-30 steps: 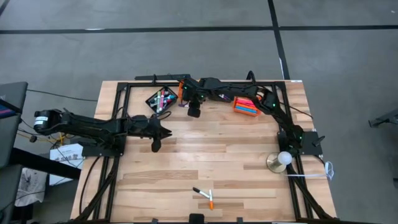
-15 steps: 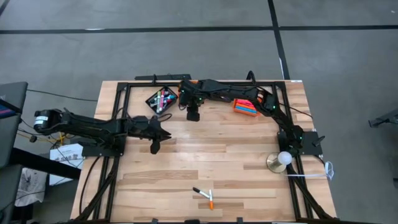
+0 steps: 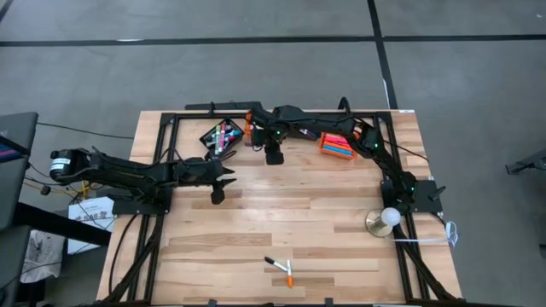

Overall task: Pick & Place Markers
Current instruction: Put the small purple highlighter into the left orange bin

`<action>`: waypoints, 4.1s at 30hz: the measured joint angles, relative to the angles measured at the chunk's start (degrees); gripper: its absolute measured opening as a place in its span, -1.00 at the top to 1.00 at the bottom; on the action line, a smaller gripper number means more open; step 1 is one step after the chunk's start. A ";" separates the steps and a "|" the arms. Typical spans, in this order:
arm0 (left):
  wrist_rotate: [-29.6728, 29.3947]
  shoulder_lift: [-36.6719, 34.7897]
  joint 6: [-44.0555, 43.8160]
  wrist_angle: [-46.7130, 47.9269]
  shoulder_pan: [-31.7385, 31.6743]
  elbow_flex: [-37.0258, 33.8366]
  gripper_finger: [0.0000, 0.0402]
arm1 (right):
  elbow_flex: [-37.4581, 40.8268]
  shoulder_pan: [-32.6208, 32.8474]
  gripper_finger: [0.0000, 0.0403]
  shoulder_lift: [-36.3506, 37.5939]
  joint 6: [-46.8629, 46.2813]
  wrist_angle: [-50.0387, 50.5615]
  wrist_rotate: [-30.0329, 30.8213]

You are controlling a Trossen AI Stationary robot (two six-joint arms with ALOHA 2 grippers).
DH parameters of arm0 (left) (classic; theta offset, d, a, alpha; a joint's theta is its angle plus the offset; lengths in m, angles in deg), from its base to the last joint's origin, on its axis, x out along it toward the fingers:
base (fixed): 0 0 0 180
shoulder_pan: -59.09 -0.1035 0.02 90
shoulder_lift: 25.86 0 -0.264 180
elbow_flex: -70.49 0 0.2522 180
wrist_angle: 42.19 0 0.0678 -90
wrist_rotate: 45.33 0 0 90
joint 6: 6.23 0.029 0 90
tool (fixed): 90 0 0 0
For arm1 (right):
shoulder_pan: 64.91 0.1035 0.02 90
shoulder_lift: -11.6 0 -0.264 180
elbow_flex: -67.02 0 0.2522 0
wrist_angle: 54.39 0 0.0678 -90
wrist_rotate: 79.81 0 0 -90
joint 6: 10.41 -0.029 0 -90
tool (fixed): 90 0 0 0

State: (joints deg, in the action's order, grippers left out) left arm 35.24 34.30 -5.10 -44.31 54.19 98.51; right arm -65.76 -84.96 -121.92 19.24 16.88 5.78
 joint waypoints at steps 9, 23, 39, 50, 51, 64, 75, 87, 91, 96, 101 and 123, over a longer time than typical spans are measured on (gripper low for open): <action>0.04 0.35 -5.26 -0.66 1.10 0.00 0.18 | 0.04 0.47 0.46 -0.02 12.30 -2.19 -2.44; 0.12 0.33 -6.94 -1.40 4.19 0.00 0.17 | -2.37 -1.93 0.46 -0.10 25.51 -1.29 -4.75; -5.81 0.33 -2.47 -2.44 3.17 0.02 0.17 | -2.44 -1.93 0.46 -3.92 28.30 -9.55 -6.26; -5.78 0.33 -2.95 -2.48 3.19 0.02 0.17 | -2.40 -1.00 0.46 -3.78 19.70 -15.26 -6.03; -5.78 0.33 -2.99 -2.47 3.19 0.02 0.17 | -2.40 -0.75 0.46 -3.78 17.57 -16.30 -5.92; -5.47 0.20 -6.37 -2.54 3.19 0.04 0.17 | -14.27 2.03 0.46 -4.26 -36.46 -24.62 2.89; -3.69 0.20 -6.60 -2.63 3.19 0.04 0.17 | -14.57 -0.95 0.46 -9.00 -40.95 -3.05 2.90; -3.76 0.20 -8.35 -3.69 3.74 0.09 0.17 | -14.72 0.10 0.46 -10.27 -40.62 -1.72 3.33; -3.75 0.20 -9.66 -3.70 3.82 0.09 0.17 | -14.67 1.18 0.46 -12.04 -41.84 -2.35 8.48; -3.65 0.20 -10.30 -3.70 4.89 0.09 0.17 | -14.62 1.66 0.46 -14.16 -43.40 -3.89 14.01; -3.09 0.20 -10.31 -3.94 5.29 0.09 0.17 | -14.81 1.83 0.47 -13.81 -43.79 -5.05 15.75; -1.09 0.20 -10.65 -3.94 5.27 0.07 0.17 | -14.73 3.10 0.47 -13.92 -41.15 -4.63 16.30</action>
State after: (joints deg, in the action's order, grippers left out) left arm 34.15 34.50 -15.75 -48.24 59.45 98.58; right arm -80.50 -81.86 -135.84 -21.91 12.25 22.09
